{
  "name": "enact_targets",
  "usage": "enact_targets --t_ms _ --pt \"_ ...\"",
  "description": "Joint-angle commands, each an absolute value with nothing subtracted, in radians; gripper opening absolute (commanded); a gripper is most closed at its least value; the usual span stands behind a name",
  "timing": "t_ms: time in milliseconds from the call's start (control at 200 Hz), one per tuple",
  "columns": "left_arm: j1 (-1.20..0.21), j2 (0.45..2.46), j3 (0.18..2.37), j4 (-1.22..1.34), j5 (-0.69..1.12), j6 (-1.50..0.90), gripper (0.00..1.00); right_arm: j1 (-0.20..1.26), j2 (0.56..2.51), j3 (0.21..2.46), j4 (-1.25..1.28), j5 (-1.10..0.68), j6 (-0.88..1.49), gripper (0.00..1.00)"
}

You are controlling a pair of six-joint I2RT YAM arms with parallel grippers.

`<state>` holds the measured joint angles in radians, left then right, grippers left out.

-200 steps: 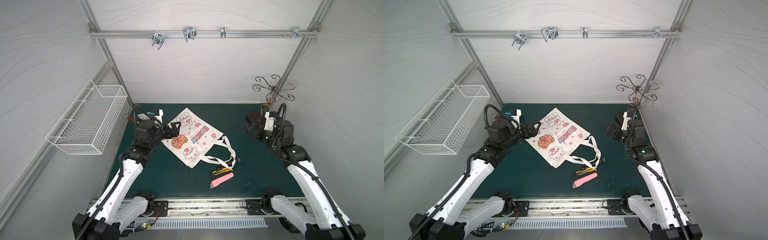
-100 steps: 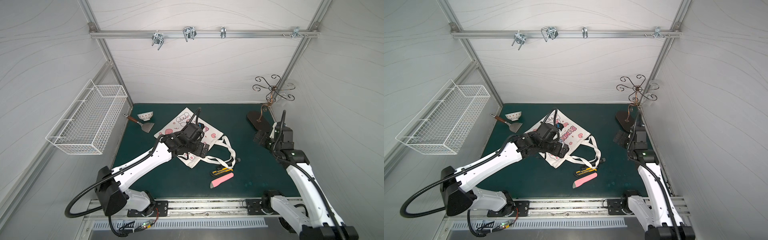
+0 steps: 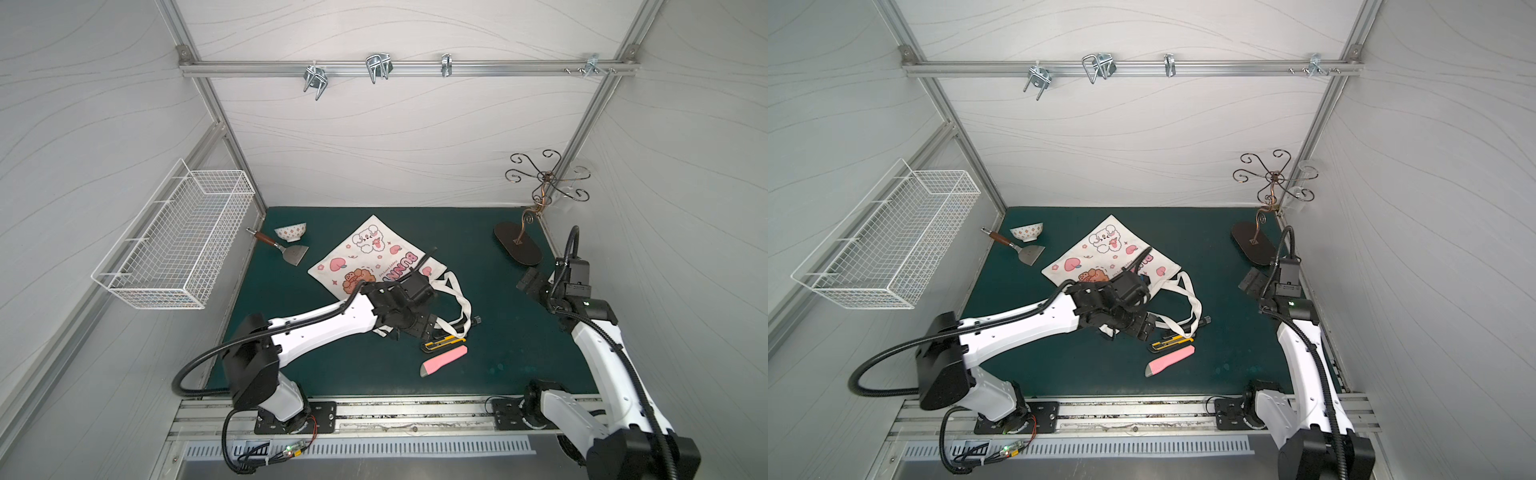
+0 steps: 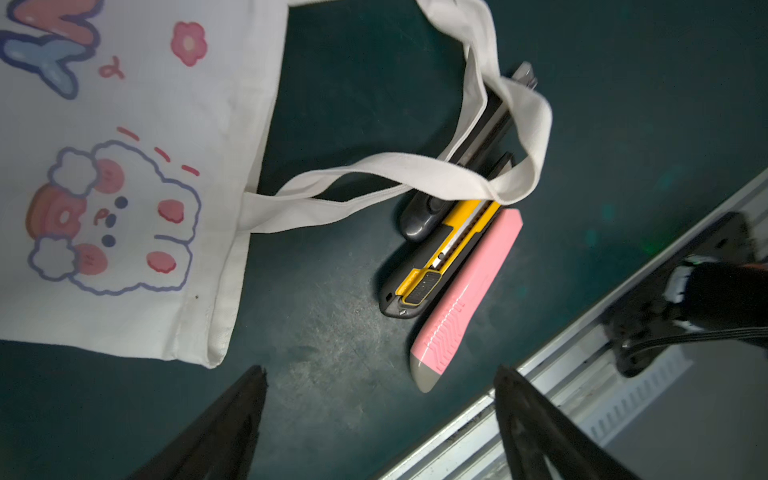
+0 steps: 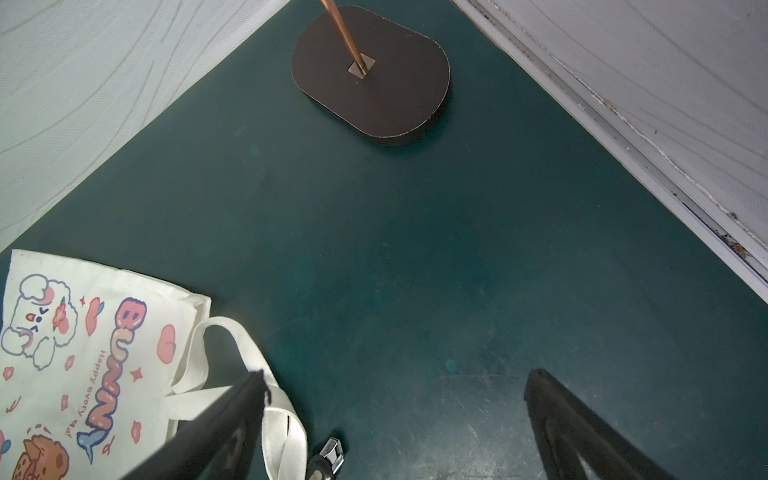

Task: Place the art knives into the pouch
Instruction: Open the pouch at the center of the board.

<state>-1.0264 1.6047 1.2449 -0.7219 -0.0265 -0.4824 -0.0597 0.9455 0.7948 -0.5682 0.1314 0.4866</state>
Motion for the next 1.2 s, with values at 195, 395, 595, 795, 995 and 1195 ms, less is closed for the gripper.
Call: enact_targets --t_ms 195,395,595,795,995,1195 --pt "-1.121 1.752 1.352 -0.807 -0.089 -0.451 0.83 -0.065 0.922 0.798 -0.587 0.151 0.487 0.99" --pt "-1.142 1.715 1.324 -0.764 -0.071 -0.398 0.84 -0.069 0.923 0.793 -0.588 0.158 0.490 0.99" --pt "-1.180 1.746 1.354 -0.767 -0.069 -0.343 0.83 -0.120 0.951 0.800 -0.605 0.133 0.512 0.99" --pt "-1.192 1.791 1.439 -0.718 -0.072 -0.293 0.83 -0.214 0.989 0.774 -0.586 0.012 0.528 0.99" --pt "-1.189 1.942 1.628 -0.762 -0.057 -0.235 0.84 -0.261 0.993 0.763 -0.568 -0.067 0.514 0.99" --pt "-1.182 2.055 1.738 -0.776 -0.038 -0.233 0.82 -0.260 0.987 0.764 -0.571 -0.078 0.506 0.99"
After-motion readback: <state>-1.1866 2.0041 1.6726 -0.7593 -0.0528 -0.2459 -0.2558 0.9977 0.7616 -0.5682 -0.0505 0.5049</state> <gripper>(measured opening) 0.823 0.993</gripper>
